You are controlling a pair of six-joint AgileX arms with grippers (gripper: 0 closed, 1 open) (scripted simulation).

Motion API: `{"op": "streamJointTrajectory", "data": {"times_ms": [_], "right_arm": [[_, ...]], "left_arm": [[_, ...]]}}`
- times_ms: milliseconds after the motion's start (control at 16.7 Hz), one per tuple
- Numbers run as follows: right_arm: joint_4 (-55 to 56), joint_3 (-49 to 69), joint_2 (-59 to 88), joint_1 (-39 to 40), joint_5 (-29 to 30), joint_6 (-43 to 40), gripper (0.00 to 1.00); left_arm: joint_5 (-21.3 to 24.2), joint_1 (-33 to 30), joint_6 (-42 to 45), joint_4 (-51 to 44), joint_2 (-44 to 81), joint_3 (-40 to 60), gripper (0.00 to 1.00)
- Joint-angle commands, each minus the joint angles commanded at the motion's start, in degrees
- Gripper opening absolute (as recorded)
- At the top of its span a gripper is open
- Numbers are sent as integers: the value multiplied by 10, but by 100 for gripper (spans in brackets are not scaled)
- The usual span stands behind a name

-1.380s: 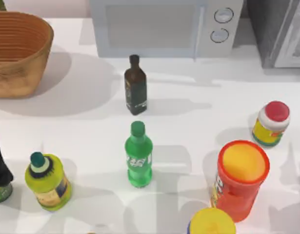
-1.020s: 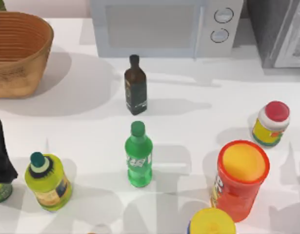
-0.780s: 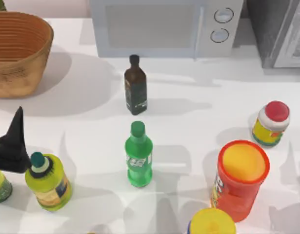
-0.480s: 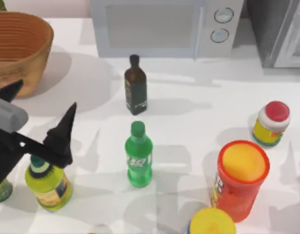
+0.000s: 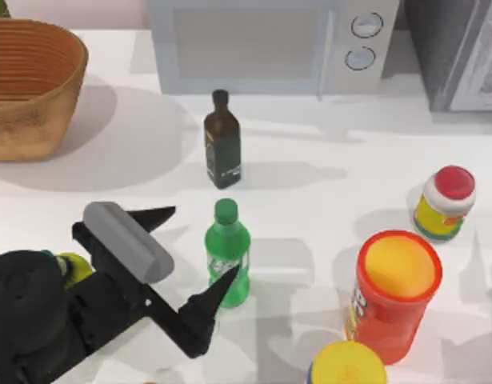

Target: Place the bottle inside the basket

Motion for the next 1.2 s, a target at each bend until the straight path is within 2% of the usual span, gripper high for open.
{"op": "streamJointTrajectory", "data": {"times_ms": [180,540,1200], "right_arm": [[0,0,0,0,0,0,100],[0,0,0,0,0,0,100],[0,0,0,0,0,0,100]], "left_arm": [[-15,-17,-14,28,44,-25,100],[-16,-16,-15,29,47,-25,100],[-36,-42,-22,115,258,98,100]]}}
